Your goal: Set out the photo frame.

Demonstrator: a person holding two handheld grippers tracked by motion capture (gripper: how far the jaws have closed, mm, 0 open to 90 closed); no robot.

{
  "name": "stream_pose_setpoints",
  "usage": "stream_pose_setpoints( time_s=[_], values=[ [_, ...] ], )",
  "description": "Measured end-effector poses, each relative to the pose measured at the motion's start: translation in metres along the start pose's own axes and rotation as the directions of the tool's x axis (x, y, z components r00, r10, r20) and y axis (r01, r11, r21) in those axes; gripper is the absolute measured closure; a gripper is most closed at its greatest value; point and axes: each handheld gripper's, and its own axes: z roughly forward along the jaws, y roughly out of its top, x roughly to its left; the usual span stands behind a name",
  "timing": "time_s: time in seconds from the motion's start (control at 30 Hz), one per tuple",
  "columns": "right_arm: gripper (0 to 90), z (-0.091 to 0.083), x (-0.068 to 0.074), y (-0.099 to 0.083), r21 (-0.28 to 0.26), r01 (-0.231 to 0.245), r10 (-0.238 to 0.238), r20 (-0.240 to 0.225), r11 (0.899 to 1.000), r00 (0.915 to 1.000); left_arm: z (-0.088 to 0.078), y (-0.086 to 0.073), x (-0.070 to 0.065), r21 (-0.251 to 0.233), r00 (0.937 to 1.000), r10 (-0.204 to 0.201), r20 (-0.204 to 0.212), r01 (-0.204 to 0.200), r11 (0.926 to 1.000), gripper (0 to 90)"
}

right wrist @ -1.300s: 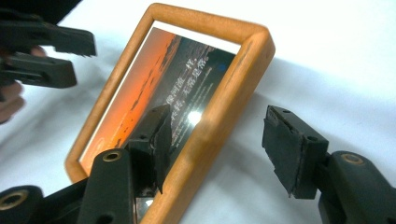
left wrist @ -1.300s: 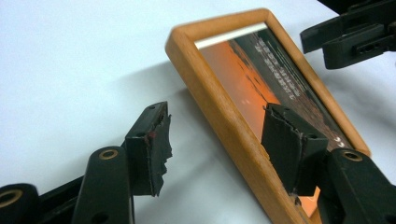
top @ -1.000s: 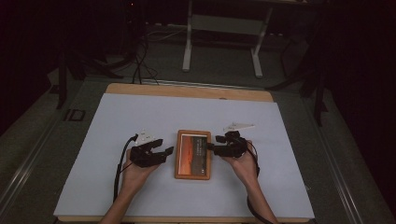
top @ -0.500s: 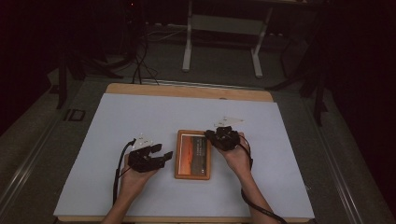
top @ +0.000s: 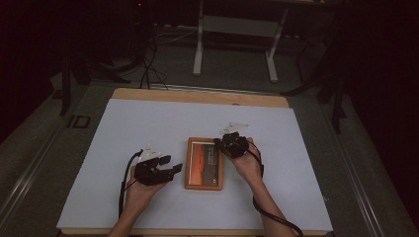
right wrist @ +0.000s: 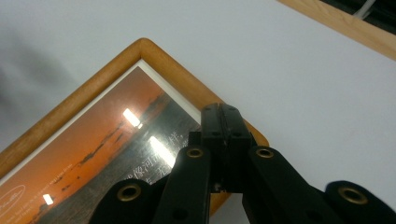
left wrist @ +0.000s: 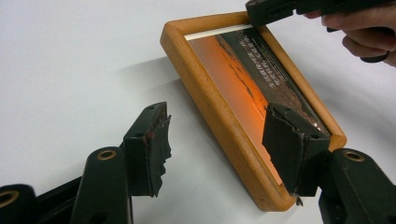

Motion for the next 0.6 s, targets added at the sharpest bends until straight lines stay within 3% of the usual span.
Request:
stream_pose_setpoints(
  time_s=[0.27,0.53,0.6],
  values=[
    [89.9,0.0036,-0.0019,-0.0011,0.014,-0.001,0.001,0.030,1.000,0.9996,0.0009,-0.0002,-0.0007,0.004,1.0000,0.000,0.001,0.000,1.0000,41.1],
    [89.9,0.0035,-0.0043,-0.0024,0.016,0.010,-0.010,0.030,1.000,0.9995,0.0006,0.0000,-0.0008,0.002,1.0000,0.000,0.001,0.000,1.0000,41.1],
    [89.9,0.0036,-0.0068,-0.0044,0.017,0.000,-0.001,0.031,1.000,0.9995,-0.0002,0.0003,0.0015,0.001,0.9997,-0.018,0.016,0.018,0.9998,40.8]
  ],
)
